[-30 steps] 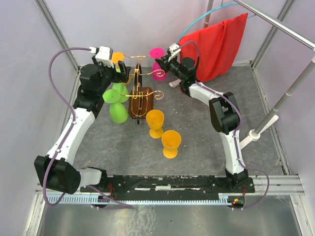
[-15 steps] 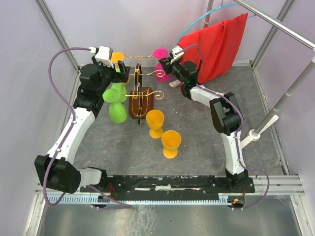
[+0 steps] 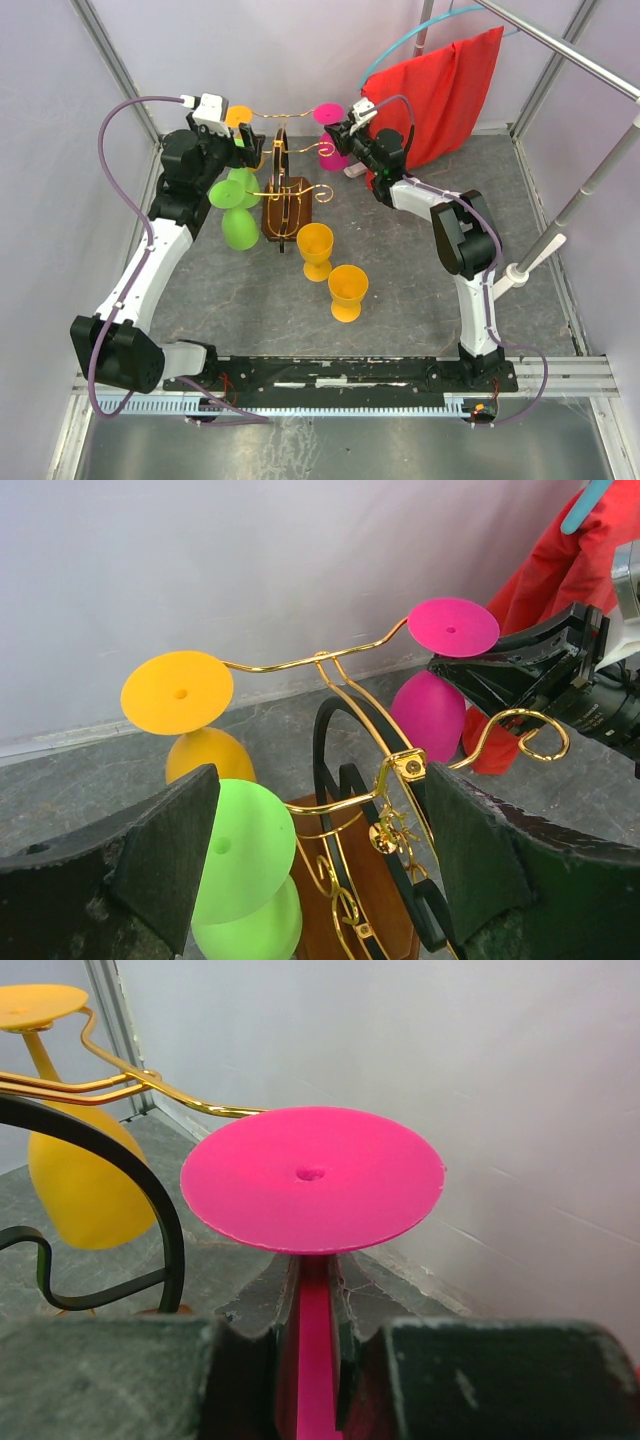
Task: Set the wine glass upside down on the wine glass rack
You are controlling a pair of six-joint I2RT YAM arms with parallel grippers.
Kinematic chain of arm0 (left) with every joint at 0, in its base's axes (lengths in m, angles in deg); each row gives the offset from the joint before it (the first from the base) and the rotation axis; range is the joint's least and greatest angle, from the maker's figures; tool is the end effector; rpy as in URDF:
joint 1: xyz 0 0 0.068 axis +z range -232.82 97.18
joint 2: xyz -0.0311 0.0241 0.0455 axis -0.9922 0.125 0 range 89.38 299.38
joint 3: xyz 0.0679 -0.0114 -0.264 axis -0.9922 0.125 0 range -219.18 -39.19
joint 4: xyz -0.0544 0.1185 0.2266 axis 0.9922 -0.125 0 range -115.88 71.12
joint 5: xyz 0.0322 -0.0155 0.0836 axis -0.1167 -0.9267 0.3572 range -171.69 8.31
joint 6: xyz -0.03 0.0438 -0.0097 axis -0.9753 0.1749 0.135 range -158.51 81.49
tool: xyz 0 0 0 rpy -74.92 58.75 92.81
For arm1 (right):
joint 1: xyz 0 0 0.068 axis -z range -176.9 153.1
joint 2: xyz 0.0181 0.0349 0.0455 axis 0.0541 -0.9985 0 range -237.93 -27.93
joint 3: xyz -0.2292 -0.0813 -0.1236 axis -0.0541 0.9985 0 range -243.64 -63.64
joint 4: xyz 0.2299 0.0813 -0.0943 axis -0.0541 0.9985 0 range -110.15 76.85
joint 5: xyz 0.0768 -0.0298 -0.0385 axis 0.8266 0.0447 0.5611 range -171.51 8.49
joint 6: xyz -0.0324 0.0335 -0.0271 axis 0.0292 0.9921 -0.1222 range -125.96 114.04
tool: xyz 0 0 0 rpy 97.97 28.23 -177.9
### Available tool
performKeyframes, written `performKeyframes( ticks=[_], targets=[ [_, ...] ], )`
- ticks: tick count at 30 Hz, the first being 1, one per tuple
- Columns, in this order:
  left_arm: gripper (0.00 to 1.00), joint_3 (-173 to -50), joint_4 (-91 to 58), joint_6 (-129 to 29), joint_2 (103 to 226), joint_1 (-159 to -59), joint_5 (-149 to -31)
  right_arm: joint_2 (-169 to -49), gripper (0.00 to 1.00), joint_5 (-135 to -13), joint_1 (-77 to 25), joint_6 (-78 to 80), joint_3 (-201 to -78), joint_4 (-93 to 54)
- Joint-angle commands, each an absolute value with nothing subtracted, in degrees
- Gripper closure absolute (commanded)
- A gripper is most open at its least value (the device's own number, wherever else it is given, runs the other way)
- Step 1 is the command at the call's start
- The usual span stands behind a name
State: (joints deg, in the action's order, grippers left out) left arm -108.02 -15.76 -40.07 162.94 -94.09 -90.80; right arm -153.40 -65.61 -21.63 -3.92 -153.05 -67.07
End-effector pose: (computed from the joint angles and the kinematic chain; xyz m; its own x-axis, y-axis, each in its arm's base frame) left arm 0.2966 -0.0648 0.4031 -0.0371 -0.0201 -0.9991 0.3472 0.9372 -0.0317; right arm 0.4618 0.2233 0.2532 0.1478 0.1059 -0.9833 -0.6524 0.7577 -0.0165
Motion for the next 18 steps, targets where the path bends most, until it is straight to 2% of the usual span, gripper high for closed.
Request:
performKeyframes(
  ticks=[1,6,18],
  targets=[
    [0.11,-109.76,-13.22,-38.53,162.62,-93.73,-91.69,-151.75,0.99,-63.06,-22.42,-5.00,-152.67,-67.14],
    [0.11,-109.63,-13.42,-38.60,162.25,-93.76,-91.62,-151.87,0.98,-62.35,-23.70,-6.11,-153.71,-66.29],
    [0.10,-110.16,-13.95,-39.02,161.83,-93.80,-93.63,-146.02,0.65,-63.24,-23.81,-8.11,-146.05,-66.54]
  ],
)
